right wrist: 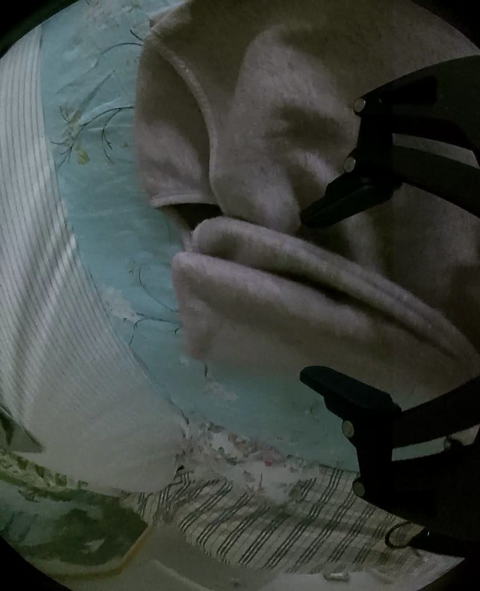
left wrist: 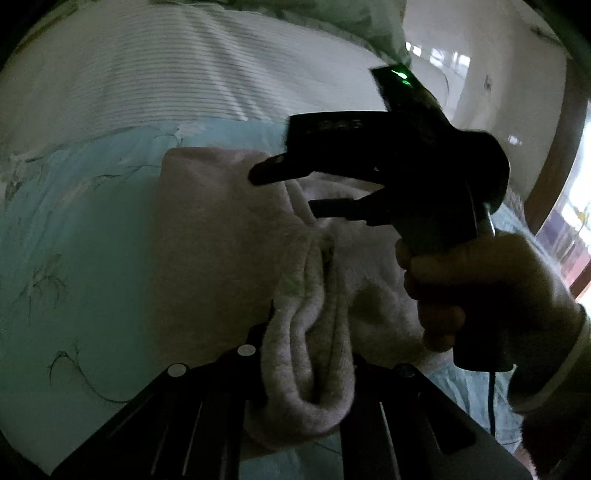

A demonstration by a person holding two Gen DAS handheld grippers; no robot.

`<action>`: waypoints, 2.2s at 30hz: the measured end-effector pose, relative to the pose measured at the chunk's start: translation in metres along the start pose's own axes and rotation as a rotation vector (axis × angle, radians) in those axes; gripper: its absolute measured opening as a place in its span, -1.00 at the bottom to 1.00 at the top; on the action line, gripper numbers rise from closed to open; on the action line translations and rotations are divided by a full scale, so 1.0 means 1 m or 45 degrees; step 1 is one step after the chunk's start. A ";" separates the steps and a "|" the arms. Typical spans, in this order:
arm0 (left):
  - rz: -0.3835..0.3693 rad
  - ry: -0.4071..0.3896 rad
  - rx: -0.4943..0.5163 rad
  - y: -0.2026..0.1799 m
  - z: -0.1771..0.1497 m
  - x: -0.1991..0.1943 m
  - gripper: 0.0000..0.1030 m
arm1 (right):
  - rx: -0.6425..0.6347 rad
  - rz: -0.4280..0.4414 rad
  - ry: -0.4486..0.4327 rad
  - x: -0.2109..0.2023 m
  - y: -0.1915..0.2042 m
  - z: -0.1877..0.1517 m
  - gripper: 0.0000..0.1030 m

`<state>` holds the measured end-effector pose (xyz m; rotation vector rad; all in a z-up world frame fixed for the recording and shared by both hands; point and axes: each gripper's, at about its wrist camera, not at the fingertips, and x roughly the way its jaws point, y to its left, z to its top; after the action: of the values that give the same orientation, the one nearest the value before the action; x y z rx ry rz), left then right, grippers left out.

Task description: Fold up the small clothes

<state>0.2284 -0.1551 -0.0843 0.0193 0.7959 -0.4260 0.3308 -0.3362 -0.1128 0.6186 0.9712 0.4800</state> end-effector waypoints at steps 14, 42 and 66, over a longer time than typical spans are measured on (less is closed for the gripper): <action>-0.107 -0.126 0.130 -0.058 0.037 -0.036 -0.87 | -0.284 -0.020 -0.232 -0.092 0.028 0.028 -0.69; -0.333 0.183 0.255 -0.152 0.012 0.079 -0.74 | 0.010 -0.269 -0.211 -0.111 -0.105 -0.026 -0.68; -0.399 0.272 -0.374 0.057 0.025 0.078 0.66 | 0.131 -0.094 -0.143 -0.122 -0.108 -0.067 0.70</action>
<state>0.3158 -0.1355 -0.1292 -0.3425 1.0715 -0.6057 0.2239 -0.4740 -0.1393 0.6923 0.9127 0.3283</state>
